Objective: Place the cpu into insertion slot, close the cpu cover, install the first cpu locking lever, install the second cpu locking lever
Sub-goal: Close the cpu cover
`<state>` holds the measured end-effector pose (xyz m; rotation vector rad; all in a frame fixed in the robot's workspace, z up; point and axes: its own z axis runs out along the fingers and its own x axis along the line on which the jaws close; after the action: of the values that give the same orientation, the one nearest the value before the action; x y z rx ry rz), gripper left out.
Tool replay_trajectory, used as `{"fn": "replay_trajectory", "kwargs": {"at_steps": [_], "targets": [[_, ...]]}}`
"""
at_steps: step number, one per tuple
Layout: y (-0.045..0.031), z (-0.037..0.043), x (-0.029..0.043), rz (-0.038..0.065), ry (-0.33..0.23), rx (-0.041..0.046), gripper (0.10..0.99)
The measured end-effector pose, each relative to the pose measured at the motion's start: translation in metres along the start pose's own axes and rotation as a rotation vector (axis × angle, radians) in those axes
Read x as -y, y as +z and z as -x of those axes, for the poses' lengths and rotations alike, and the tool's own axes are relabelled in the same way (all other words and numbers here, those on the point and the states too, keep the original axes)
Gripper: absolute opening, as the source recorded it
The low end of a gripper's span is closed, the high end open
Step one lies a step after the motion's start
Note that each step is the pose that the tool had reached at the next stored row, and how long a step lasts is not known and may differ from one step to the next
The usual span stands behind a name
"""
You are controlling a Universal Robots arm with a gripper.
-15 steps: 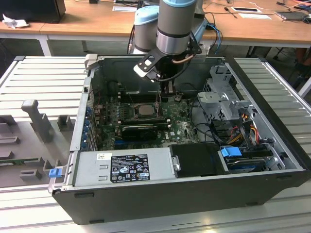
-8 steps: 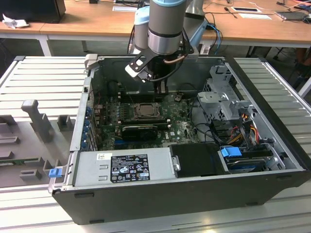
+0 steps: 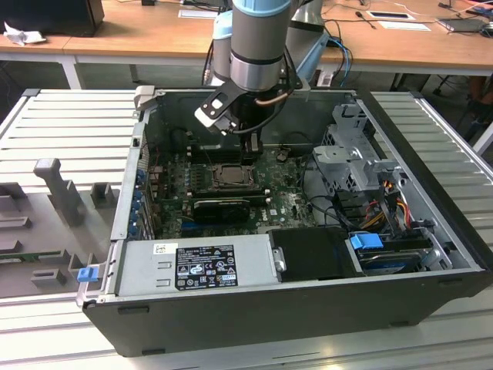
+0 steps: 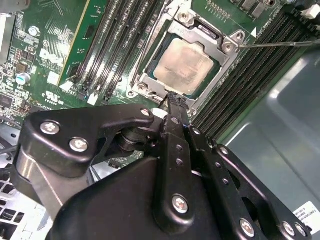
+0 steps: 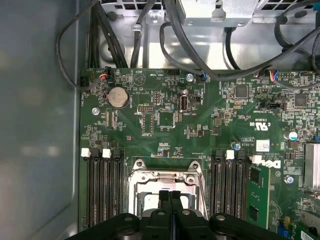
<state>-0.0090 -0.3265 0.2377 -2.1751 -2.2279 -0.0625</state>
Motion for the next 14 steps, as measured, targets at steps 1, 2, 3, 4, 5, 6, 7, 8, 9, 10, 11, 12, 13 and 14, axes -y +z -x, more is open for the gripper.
{"fn": "replay_trajectory", "kwargs": {"at_steps": [1, 2, 3, 4, 5, 6, 7, 8, 9, 10, 11, 12, 13, 14], "targets": [[0.0002, 0.0001, 0.0, 0.0, -0.003, 0.0002, 0.106], [0.0003, 0.0001, 0.0001, 0.0, -0.004, 0.0002, 0.106], [0.0005, 0.0, 0.0, 0.0, -0.005, -0.0001, 0.106], [0.0006, 0.0, 0.0, 0.0, -0.006, -0.0001, 0.106], [0.0007, 0.0, 0.0, 0.0, -0.006, 0.0, 0.106], [0.0008, 0.0, 0.0, 0.0, -0.006, -0.0001, 0.106], [0.0008, 0.0, 0.0, 0.0, -0.006, -0.0001, 0.106], [0.001, 0.0, 0.0, 0.0, -0.006, -0.0001, 0.106], [0.001, 0.0, 0.0001, 0.0, -0.007, -0.0001, 0.106], [0.0011, 0.0, 0.0002, 0.0, -0.007, 0.0, 0.106], [0.0011, 0.0, 0.0005, 0.0, -0.007, 0.0, 0.106], [0.0011, 0.0, 0.0008, 0.0, -0.006, -0.0001, 0.106], [0.0012, 0.0, 0.0011, 0.0, -0.007, -0.0001, 0.106], [0.0012, 0.0, 0.0017, 0.0, -0.007, -0.0001, 0.106]]}}
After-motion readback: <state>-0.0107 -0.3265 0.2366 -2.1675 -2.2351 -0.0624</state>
